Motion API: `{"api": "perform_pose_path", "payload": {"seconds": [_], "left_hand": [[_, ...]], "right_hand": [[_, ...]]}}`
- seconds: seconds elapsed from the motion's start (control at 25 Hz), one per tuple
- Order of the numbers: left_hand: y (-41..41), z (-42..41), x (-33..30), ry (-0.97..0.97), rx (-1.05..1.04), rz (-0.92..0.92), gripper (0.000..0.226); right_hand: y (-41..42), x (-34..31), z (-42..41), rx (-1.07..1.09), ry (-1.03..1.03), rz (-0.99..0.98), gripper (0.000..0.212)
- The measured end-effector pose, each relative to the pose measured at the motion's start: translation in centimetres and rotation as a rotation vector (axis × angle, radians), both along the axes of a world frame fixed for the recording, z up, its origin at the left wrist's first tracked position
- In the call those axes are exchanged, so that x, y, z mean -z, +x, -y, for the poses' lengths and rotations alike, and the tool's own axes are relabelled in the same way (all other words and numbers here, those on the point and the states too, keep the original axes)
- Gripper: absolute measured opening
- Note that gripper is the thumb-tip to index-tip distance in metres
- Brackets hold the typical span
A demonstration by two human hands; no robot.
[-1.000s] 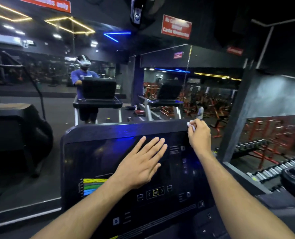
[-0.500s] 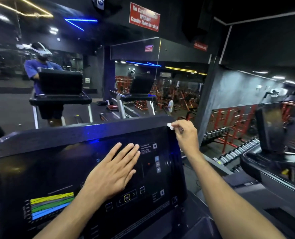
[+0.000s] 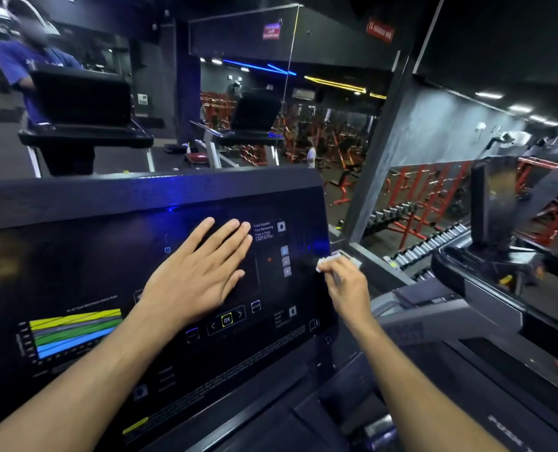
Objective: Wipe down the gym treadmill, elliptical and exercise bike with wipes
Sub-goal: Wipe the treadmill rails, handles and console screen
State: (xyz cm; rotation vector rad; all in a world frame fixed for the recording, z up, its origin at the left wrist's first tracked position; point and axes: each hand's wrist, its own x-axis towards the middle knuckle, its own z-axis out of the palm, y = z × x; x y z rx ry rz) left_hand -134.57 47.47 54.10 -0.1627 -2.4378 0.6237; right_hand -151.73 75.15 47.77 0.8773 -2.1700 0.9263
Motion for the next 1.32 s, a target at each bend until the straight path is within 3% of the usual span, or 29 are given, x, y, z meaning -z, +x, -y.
{"api": "perform_pose_path", "payload": {"seconds": [0.2, 0.44, 0.6, 0.88, 1.0, 1.12, 1.32], "left_hand": [[0.4, -0.3, -0.2, -0.009, -0.013, -0.003, 0.061], [0.6, -0.5, -0.2, -0.011, -0.022, 0.004, 0.061], [0.5, -0.4, 0.1, -0.012, -0.024, 0.0, 0.062], [0.5, -0.4, -0.1, -0.009, -0.019, 0.011, 0.062], [0.5, -0.4, 0.0, -0.013, -0.015, 0.007, 0.061], [0.4, -0.4, 0.1, -0.005, -0.009, -0.001, 0.06], [0.4, -0.4, 0.2, -0.016, -0.016, 0.001, 0.06]], "right_hand": [[4.1, 8.6, -3.2, 0.08, 0.005, 0.144, 0.032], [5.6, 9.1, -2.6, 0.134, -0.091, 0.233, 0.023], [4.5, 4.7, 0.1, 0.084, -0.145, 0.187, 0.016], [-0.1, -9.6, 8.3, -0.113, -0.112, -0.188, 0.016], [-1.3, -12.2, 9.8, -0.121, -0.096, -0.251, 0.022], [-0.5, -9.9, 8.3, -0.135, -0.047, -0.298, 0.032], [2.5, -2.0, 4.0, -0.111, 0.026, -0.167, 0.035]]}}
